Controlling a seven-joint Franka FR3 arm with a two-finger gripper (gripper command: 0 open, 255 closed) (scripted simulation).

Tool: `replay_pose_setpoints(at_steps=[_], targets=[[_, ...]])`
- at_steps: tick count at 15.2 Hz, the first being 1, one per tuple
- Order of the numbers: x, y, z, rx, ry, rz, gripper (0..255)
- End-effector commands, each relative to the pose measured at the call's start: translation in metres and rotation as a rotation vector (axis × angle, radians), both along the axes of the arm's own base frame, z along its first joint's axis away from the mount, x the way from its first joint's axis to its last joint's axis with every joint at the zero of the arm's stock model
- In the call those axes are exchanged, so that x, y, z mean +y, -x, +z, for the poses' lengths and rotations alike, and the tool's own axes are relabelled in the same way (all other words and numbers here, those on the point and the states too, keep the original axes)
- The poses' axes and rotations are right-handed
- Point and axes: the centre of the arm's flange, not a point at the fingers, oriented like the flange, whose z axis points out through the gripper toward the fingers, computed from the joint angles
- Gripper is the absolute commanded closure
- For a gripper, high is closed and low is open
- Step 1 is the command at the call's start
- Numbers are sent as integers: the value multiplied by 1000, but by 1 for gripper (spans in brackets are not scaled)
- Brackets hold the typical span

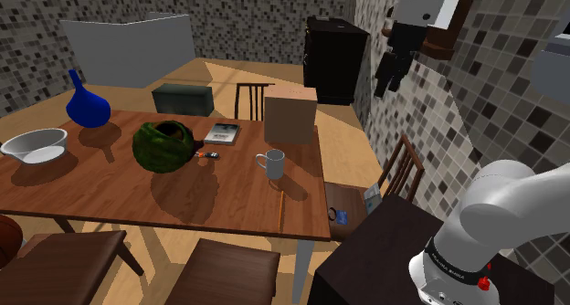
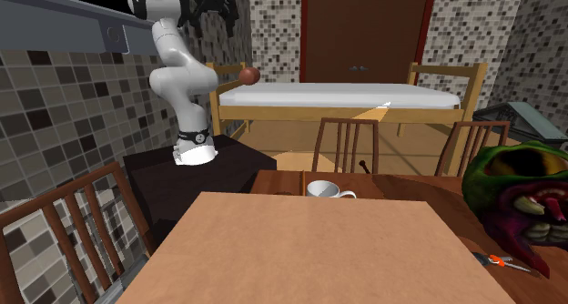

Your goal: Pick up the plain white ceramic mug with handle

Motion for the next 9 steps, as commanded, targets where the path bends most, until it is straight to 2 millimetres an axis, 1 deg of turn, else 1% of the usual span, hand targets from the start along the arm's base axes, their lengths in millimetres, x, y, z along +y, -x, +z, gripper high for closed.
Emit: replay_pose_setpoints(at_steps=[1,9], targets=[[0,0,0,0,0,0,0],[14,-82,-69,21,16,0,0]])
